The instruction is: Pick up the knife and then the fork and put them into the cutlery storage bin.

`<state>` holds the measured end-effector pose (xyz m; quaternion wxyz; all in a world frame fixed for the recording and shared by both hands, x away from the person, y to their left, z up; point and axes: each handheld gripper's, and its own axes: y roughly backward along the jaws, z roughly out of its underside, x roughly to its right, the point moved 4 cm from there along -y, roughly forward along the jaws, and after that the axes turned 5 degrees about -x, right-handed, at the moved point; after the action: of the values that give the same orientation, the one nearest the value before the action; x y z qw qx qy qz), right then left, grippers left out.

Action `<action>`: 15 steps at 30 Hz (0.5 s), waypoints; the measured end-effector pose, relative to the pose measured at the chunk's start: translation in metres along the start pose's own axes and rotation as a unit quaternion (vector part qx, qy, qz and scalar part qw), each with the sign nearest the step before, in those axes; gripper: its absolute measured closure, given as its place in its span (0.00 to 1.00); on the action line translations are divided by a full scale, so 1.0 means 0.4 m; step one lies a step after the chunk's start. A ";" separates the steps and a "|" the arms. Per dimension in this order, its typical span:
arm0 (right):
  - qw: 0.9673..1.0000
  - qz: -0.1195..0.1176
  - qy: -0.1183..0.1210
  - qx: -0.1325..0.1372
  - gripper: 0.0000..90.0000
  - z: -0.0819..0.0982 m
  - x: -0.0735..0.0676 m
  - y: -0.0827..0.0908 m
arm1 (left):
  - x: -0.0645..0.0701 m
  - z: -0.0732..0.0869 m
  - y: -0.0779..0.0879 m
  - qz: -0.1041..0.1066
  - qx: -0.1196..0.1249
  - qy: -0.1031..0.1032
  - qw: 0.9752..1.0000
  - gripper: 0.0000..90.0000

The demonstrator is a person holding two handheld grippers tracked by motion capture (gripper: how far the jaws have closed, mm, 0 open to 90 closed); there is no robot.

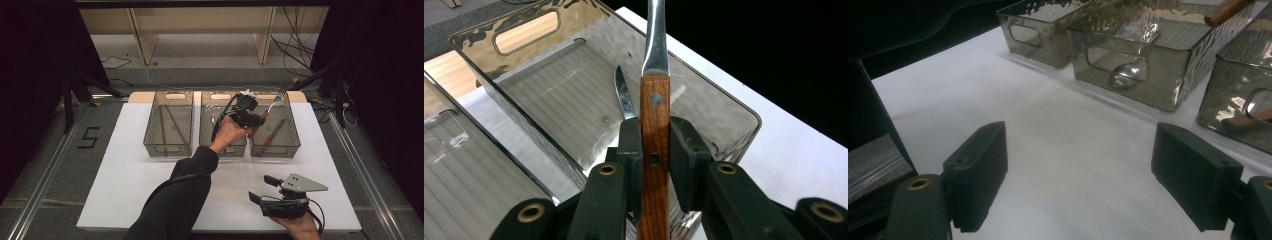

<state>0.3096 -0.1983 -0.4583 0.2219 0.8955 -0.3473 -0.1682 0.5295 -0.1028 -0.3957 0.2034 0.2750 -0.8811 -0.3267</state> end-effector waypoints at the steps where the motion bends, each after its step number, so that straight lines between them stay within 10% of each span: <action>1: 1.000 0.000 0.001 0.000 0.26 0.000 -0.001 0.000 | 0.000 -0.002 -0.004 0.000 0.002 0.002 1.000 0.85; 15: 1.000 -0.004 0.001 -0.001 0.26 0.000 -0.005 -0.001 | 0.018 -0.011 -0.056 0.012 -0.003 0.018 1.000 0.84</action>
<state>0.3083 -0.1967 -0.4583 0.2220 0.8969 -0.3435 -0.1684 0.5343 -0.1235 -0.4067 0.2241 0.2698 -0.8793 -0.3222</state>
